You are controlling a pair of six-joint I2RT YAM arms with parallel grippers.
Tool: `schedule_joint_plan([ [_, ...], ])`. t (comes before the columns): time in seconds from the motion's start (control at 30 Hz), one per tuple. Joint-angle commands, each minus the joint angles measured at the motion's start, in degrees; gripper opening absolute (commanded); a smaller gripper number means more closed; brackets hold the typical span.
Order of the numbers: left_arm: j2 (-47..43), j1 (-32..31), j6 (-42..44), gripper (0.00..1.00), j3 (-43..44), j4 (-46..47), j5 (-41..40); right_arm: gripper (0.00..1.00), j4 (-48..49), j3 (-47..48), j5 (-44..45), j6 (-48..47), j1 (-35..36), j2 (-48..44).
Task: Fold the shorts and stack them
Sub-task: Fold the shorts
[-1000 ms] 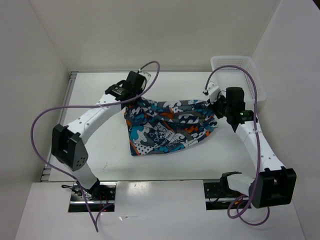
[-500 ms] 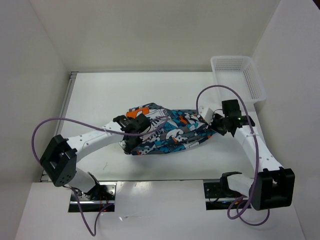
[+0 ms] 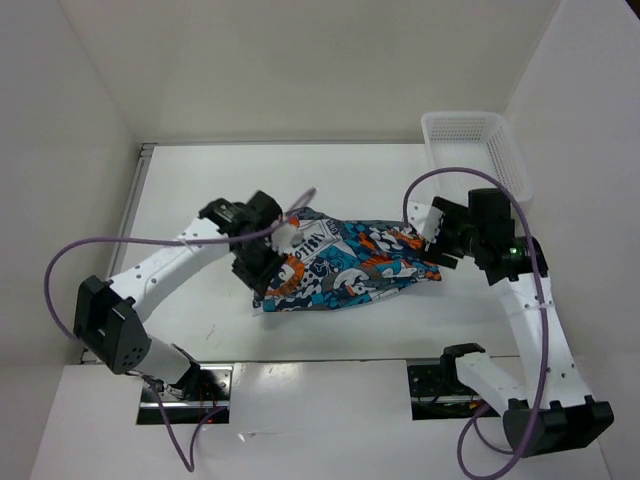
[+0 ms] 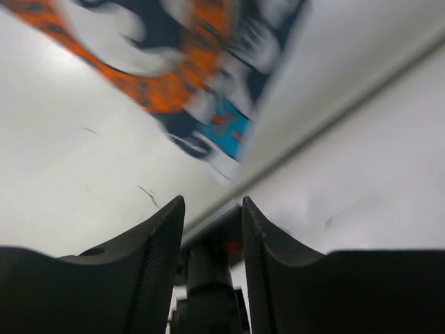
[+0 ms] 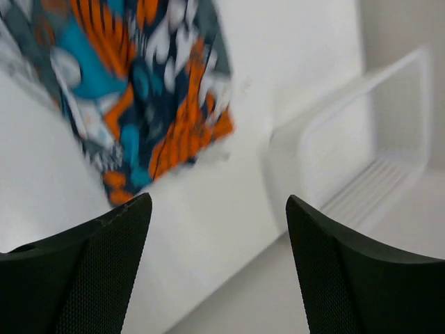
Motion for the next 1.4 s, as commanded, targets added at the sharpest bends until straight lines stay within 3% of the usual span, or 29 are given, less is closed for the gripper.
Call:
schedule_joint_plan([
  [0.0,1.1,10.6,0.0,0.47,4.8,7.8,0.8,0.83,3.1,5.9,-9.9,10.7,4.9,-0.5],
  [0.03,3.0,13.2,0.0,0.49,6.1,9.3,2.0,0.82,9.6,4.6,-10.6,14.0,6.7,-0.5],
  [0.1,9.0,20.0,0.0,0.51,10.0,14.4,2.9,0.79,13.3,3.2,-12.5,17.1,12.3,1.1],
  [0.2,16.9,24.3,0.0,0.51,14.0,19.7,1.1,0.76,16.8,1.3,-11.9,21.3,20.0,6.9],
  [0.33,21.9,23.8,0.0,0.53,15.5,24.9,2.4,0.73,23.9,-2.2,-5.1,23.6,31.3,13.8],
  [0.43,26.0,21.9,0.0,0.56,15.9,31.3,0.0,0.73,26.8,-2.7,-5.1,24.2,34.8,17.7],
  [0.67,34.6,23.2,0.0,0.56,19.3,31.9,-0.5,0.73,33.5,-9.6,0.0,24.7,41.5,20.3],
  [0.87,35.2,21.6,0.0,0.37,16.9,32.4,-1.9,0.73,44.0,-15.5,5.6,26.1,41.5,23.5],
  [0.9,35.2,21.6,0.0,0.28,16.9,32.4,-1.9,0.73,46.6,-15.6,6.3,26.1,41.5,24.0],
  [1.0,35.7,21.0,0.0,0.14,16.9,32.4,-1.9,0.72,47.1,-17.1,6.8,24.4,41.5,26.1],
  [1.07,35.7,21.0,0.0,0.06,16.9,32.9,-1.9,0.67,47.9,-17.6,7.3,23.7,41.5,27.2],
  [1.13,35.7,21.0,0.0,0.05,16.9,32.9,-1.9,0.56,47.9,-18.1,7.3,22.3,41.5,27.8],
  [1.17,35.7,21.0,0.0,0.03,16.9,33.5,-1.9,0.5,48.6,-18.9,7.3,22.3,41.5,27.8],
  [1.2,35.7,21.0,0.0,0.01,16.9,33.5,-1.9,0.37,48.6,-18.9,7.3,21.8,41.5,27.8],
  [1.3,35.7,21.0,0.0,0.0,16.9,34.2,-3.9,0.16,48.0,-18.9,7.3,21.0,41.5,27.2],
  [1.37,35.7,22.3,0.0,0.0,17.6,34.8,-4.5,0.09,45.9,-18.9,7.3,19.8,41.5,26.5],
])
